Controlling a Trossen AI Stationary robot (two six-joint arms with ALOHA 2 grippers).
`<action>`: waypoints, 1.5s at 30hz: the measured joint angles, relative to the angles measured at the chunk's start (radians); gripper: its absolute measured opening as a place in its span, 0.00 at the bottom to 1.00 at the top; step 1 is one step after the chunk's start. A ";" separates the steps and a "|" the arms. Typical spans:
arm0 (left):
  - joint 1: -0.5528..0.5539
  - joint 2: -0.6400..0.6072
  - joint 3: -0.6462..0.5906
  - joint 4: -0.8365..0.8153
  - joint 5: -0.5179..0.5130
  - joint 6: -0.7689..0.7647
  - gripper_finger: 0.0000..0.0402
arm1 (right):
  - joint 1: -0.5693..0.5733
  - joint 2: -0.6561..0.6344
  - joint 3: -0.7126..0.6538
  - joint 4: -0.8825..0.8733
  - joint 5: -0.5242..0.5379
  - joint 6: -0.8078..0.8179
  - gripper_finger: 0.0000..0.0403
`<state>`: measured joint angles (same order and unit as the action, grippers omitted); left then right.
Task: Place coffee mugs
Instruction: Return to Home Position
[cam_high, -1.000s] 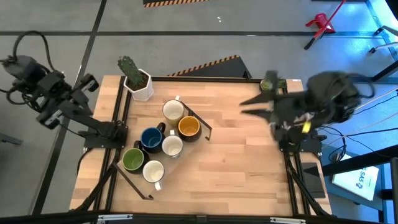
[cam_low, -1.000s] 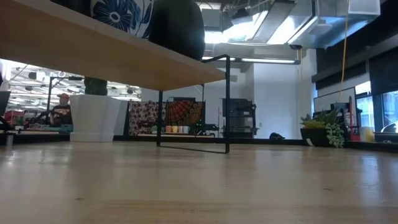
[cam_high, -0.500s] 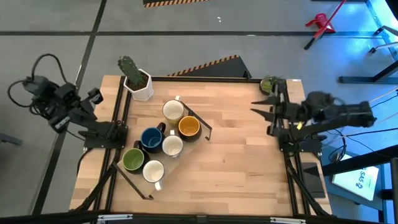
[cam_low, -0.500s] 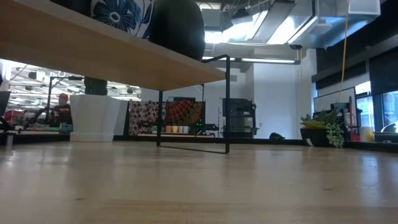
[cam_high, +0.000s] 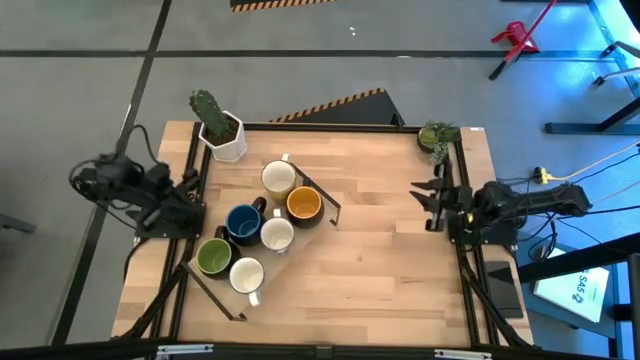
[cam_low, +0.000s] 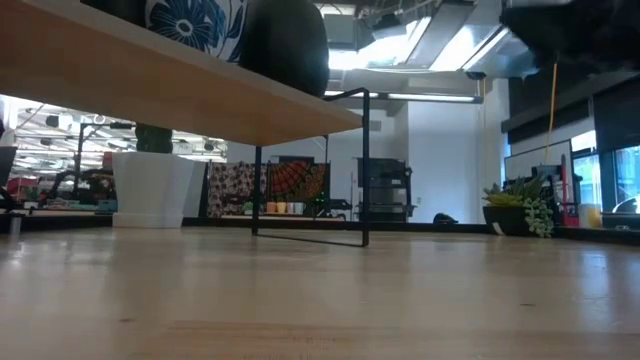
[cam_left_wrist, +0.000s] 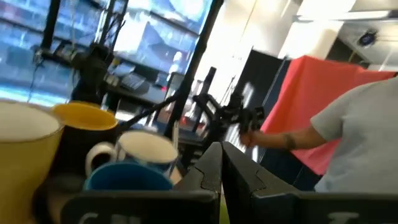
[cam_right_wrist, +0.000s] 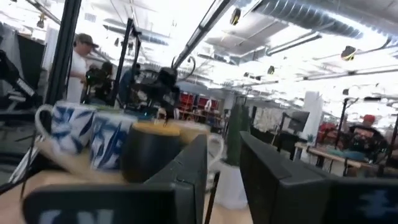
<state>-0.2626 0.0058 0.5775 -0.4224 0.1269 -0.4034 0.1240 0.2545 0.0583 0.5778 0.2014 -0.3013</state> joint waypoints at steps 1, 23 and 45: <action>0.000 0.001 -0.034 0.052 0.005 0.001 0.00 | 0.000 -0.010 -0.028 0.011 0.001 0.005 0.20; 0.001 -0.003 -0.270 0.195 -0.613 0.071 0.00 | 0.000 -0.024 -0.049 -0.134 -0.002 0.066 0.20; 0.002 -0.002 -0.507 0.278 -0.671 0.149 0.00 | 0.000 -0.023 -0.051 -0.255 -0.027 0.065 0.20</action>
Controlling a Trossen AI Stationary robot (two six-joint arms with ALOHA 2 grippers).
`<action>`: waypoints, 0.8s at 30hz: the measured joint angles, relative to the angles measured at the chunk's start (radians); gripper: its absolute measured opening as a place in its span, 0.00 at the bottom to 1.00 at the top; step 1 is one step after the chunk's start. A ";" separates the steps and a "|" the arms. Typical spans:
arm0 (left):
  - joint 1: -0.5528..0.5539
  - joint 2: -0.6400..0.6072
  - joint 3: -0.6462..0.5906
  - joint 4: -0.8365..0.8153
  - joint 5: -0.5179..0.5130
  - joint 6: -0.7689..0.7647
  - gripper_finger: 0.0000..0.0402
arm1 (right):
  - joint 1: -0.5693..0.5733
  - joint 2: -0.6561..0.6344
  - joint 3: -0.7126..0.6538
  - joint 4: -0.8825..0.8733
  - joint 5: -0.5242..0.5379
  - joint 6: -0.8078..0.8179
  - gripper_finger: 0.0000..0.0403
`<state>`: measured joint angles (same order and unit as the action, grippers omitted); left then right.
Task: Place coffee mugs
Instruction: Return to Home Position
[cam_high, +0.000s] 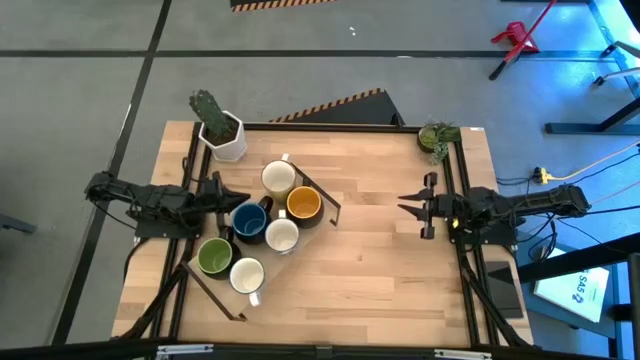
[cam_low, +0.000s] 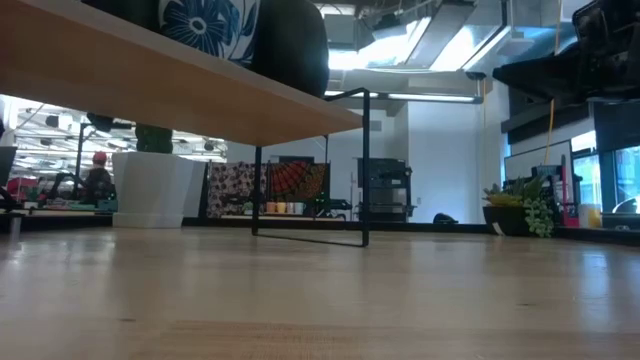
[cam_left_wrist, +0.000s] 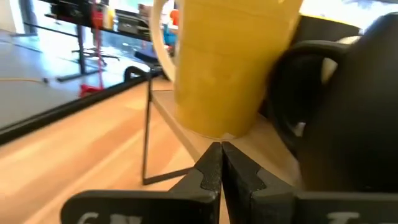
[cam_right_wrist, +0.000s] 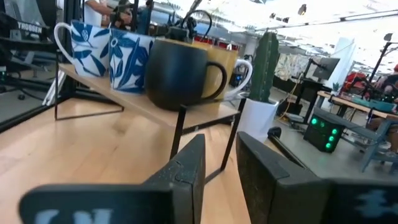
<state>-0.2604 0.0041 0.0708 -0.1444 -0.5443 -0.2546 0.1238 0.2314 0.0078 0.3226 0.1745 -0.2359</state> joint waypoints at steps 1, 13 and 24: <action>0.000 0.001 0.000 0.000 -0.017 0.003 0.00 | 0.000 0.000 0.000 -0.011 0.001 0.000 0.20; 0.000 0.002 0.000 0.000 -0.038 0.065 0.00 | 0.000 0.000 0.000 -0.120 0.060 -0.001 0.20; 0.000 0.002 0.000 0.000 -0.038 0.081 0.00 | 0.000 0.000 0.000 -0.248 -0.044 -0.014 0.20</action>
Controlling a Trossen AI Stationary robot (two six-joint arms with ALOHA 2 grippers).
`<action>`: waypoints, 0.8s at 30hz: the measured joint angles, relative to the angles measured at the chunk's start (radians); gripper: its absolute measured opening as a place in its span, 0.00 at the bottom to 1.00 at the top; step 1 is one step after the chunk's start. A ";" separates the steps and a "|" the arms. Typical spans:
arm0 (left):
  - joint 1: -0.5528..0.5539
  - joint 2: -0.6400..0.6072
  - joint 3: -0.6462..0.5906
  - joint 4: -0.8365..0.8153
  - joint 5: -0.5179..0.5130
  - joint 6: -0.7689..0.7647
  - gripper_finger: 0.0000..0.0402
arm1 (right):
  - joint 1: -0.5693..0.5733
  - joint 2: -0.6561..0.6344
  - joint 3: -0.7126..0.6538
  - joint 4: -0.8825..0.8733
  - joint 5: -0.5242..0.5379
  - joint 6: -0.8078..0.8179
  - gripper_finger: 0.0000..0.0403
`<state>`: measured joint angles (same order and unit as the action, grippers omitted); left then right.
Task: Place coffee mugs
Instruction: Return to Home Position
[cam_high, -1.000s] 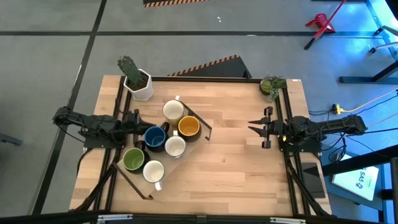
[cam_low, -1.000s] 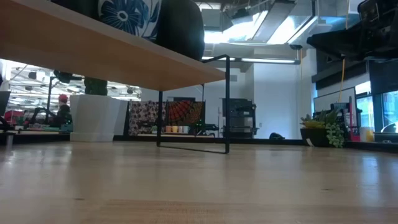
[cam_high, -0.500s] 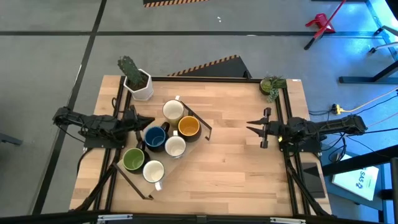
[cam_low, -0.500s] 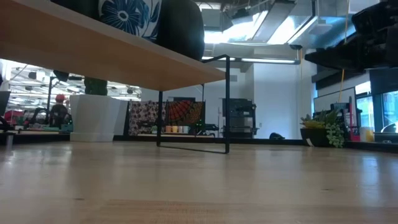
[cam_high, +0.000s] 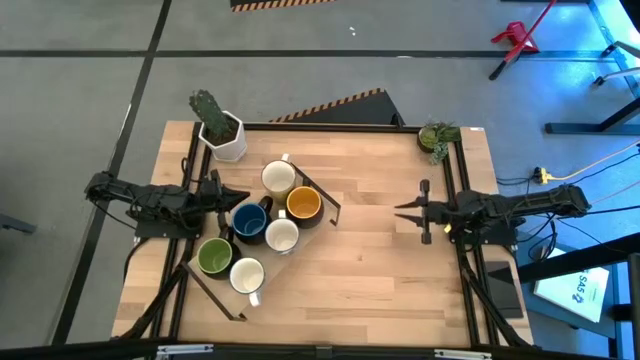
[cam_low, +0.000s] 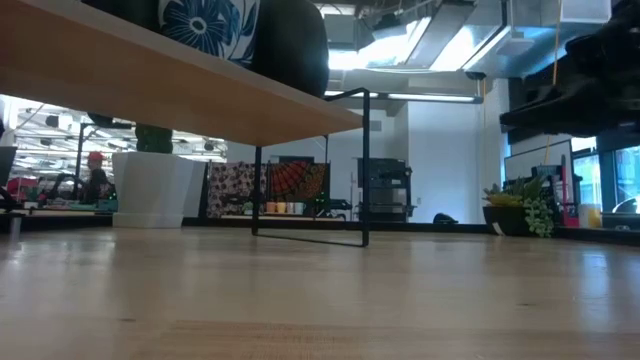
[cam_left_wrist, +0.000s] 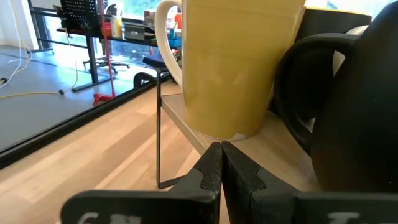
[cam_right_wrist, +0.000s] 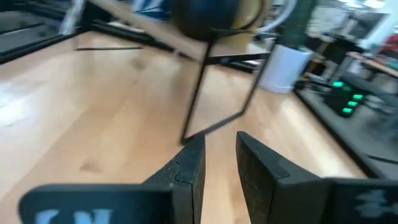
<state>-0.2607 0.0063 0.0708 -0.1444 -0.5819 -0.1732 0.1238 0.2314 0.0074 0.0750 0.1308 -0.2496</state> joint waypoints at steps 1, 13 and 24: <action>0.000 0.000 0.000 0.000 0.000 0.000 0.00 | 0.000 0.000 0.000 -0.005 -0.022 -0.001 0.20; 0.000 0.000 0.000 0.000 0.000 0.000 0.00 | 0.000 -0.090 0.000 0.107 -0.505 -0.021 0.20; 0.000 0.000 0.000 0.000 -0.001 0.001 0.00 | 0.000 -0.221 0.014 -0.042 -0.509 -0.141 0.20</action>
